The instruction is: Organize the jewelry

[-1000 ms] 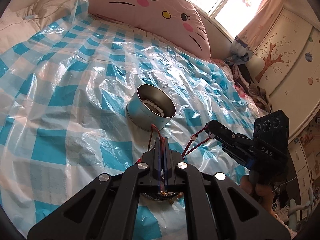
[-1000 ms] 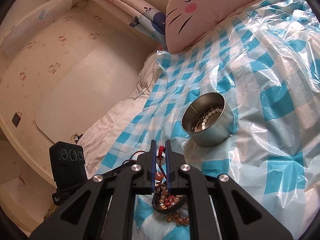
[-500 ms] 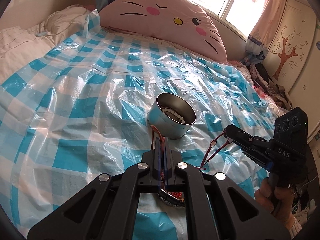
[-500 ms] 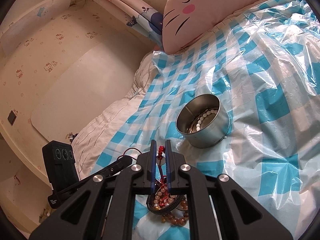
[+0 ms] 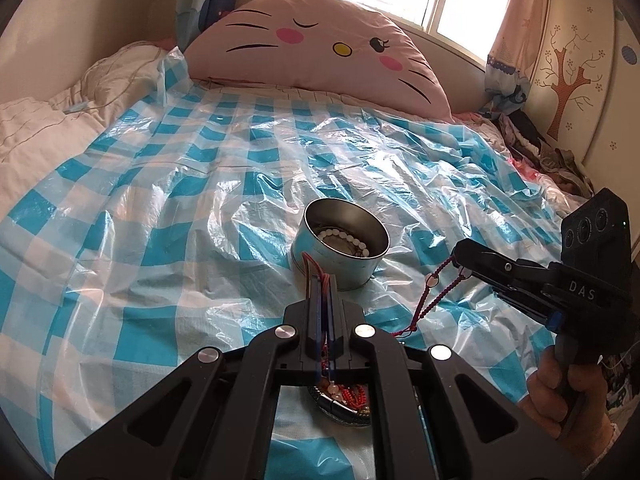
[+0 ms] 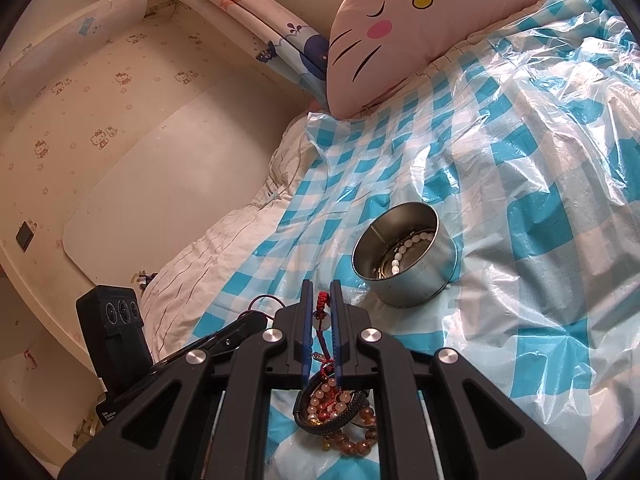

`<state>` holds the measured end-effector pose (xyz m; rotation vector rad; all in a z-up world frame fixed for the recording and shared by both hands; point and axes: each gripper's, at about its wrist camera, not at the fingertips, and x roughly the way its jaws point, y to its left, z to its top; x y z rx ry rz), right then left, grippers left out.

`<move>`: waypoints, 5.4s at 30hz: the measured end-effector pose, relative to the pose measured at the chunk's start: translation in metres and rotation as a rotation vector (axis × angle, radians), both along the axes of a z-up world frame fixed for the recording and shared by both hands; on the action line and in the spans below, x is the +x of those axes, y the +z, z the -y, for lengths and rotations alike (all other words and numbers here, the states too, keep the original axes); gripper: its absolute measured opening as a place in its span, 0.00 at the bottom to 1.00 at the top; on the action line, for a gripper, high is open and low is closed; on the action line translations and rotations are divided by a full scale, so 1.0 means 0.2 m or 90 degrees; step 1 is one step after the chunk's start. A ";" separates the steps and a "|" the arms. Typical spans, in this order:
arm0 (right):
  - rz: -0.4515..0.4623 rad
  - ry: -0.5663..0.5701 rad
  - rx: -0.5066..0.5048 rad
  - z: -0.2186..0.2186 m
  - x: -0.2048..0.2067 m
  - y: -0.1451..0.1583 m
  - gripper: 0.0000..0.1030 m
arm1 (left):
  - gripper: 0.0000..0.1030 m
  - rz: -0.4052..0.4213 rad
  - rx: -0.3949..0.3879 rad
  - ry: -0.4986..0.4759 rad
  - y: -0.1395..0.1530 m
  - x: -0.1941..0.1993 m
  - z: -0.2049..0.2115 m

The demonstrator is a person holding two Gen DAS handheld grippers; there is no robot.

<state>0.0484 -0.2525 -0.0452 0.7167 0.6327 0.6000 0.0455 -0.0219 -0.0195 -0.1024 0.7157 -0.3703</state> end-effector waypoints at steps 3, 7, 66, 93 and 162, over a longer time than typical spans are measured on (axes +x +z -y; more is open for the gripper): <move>0.008 -0.005 -0.001 0.01 0.00 0.01 0.09 | 0.02 0.000 -0.024 -0.008 0.02 0.02 -0.01; 0.015 -0.012 0.000 0.02 -0.01 0.02 0.09 | 0.02 -0.003 -0.060 -0.018 0.05 0.06 -0.01; -0.094 -0.137 -0.123 0.07 0.39 -0.05 0.62 | 0.56 -0.089 -0.054 0.058 -0.13 0.62 0.10; -0.051 0.124 -0.363 -0.54 -0.05 -0.10 0.85 | 0.63 -0.161 0.048 0.052 -0.13 0.12 -0.23; 0.019 -0.101 -0.237 -0.09 0.10 0.07 0.65 | 0.05 -0.090 -0.096 -0.069 0.16 0.49 0.22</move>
